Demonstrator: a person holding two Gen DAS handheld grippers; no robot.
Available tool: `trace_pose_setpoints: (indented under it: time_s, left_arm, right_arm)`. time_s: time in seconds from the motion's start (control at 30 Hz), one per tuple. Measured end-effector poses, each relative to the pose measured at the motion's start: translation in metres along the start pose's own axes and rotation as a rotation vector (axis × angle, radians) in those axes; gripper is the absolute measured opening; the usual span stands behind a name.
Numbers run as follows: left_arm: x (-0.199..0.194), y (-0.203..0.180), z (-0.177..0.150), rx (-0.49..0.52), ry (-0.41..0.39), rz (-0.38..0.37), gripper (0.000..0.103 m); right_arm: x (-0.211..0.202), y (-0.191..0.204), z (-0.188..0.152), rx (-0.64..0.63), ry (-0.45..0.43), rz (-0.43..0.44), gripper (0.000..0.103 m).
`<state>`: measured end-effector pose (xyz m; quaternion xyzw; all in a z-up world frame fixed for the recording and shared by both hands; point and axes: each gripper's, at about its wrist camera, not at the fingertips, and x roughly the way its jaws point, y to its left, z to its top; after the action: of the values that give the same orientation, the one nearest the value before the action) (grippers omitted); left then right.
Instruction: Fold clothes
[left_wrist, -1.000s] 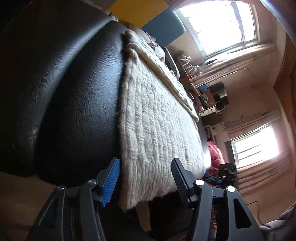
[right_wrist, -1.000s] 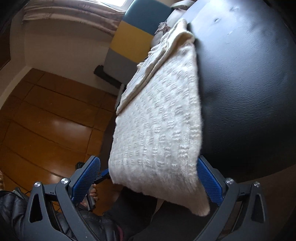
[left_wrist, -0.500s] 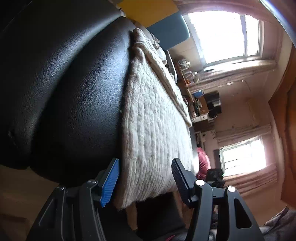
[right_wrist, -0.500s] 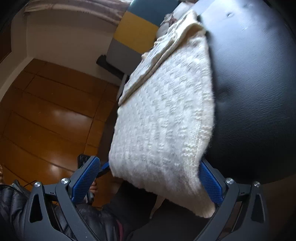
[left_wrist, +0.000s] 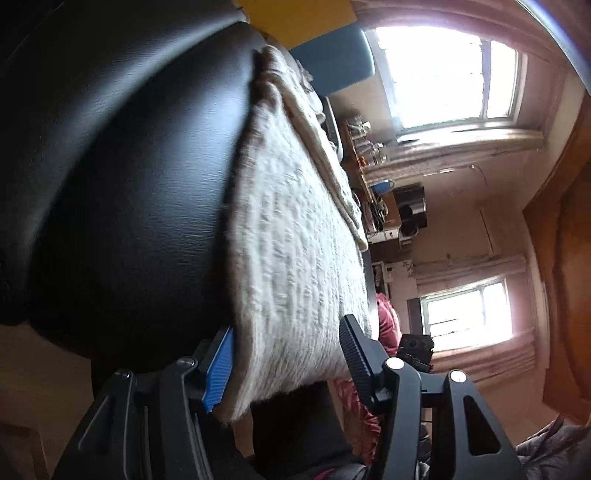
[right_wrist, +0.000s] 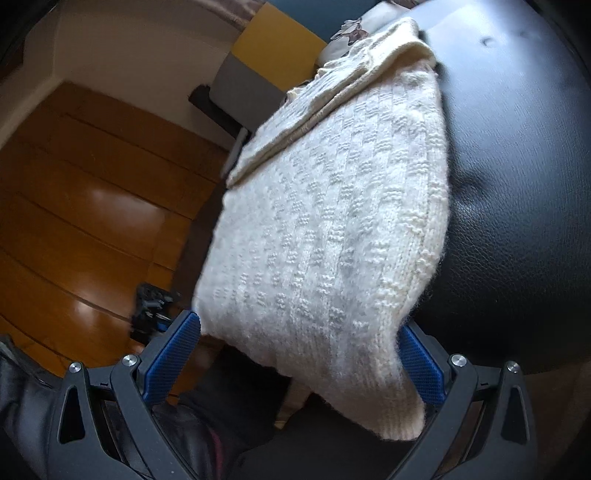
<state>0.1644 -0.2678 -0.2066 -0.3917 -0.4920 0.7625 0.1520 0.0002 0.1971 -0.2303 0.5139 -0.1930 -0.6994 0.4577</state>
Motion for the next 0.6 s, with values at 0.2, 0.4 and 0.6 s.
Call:
trace_pose_setpoints:
  time_s: [0.2, 0.4, 0.6]
  left_arm:
    - [0.016, -0.013, 0.001, 0.094, 0.033, 0.115, 0.005]
    - [0.019, -0.017, -0.002, 0.123, 0.044, 0.173, 0.007]
    - [0.016, -0.047, -0.004, 0.244, 0.008, 0.200, 0.006]
  right_arm:
    - [-0.005, 0.002, 0.001, -0.045, 0.033, -0.181, 0.037]
    - [-0.006, -0.006, -0.002, -0.038, 0.040, -0.245, 0.013]
    - [0.002, 0.013, -0.006, -0.106, 0.036, -0.288, 0.013]
